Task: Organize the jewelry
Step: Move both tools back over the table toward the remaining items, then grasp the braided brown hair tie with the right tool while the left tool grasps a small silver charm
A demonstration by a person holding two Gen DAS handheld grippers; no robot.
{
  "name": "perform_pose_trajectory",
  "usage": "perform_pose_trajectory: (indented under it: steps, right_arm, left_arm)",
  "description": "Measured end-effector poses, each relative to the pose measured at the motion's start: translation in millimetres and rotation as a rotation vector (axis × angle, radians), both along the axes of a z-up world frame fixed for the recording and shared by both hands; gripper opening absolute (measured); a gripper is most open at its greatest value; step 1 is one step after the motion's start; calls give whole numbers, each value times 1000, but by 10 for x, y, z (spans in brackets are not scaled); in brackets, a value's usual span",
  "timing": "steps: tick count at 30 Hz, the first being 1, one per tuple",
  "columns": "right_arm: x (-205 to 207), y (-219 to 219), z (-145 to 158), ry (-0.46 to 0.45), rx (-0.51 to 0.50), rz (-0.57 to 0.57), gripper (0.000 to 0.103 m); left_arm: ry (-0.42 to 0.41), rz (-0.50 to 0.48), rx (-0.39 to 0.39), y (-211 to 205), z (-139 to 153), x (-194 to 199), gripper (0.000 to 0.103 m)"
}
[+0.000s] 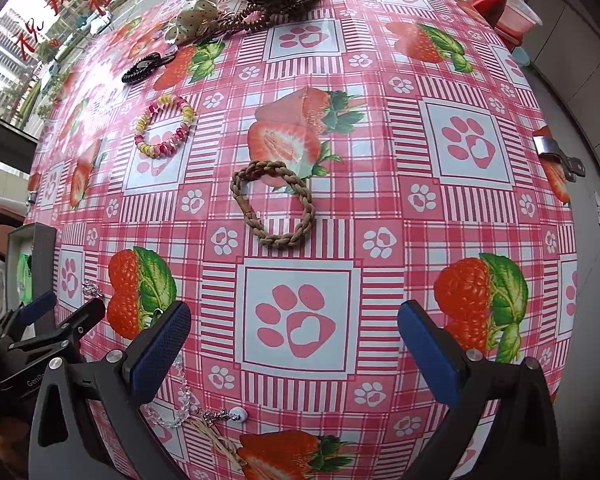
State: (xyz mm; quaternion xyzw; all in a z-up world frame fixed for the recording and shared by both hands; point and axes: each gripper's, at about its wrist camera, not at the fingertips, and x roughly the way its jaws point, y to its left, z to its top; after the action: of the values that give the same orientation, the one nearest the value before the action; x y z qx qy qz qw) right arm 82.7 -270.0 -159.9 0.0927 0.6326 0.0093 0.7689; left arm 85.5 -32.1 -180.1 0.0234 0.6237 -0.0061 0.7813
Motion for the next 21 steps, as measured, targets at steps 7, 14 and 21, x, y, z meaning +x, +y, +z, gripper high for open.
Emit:
perform_pose_trajectory:
  steps: [7,14,21]
  right_arm:
    - [195,27,-135,-6,-40,36,103]
    - [383,158,-228,-32,-97,88,103]
    - [528,377,-262,-68,-169,153,89]
  left_arm:
    - [-3,3,11,-56,-64,52,103]
    - [-9,14,0,-45,-85,68,99]
    - [-15,-13,-28,-168,-41,116,82]
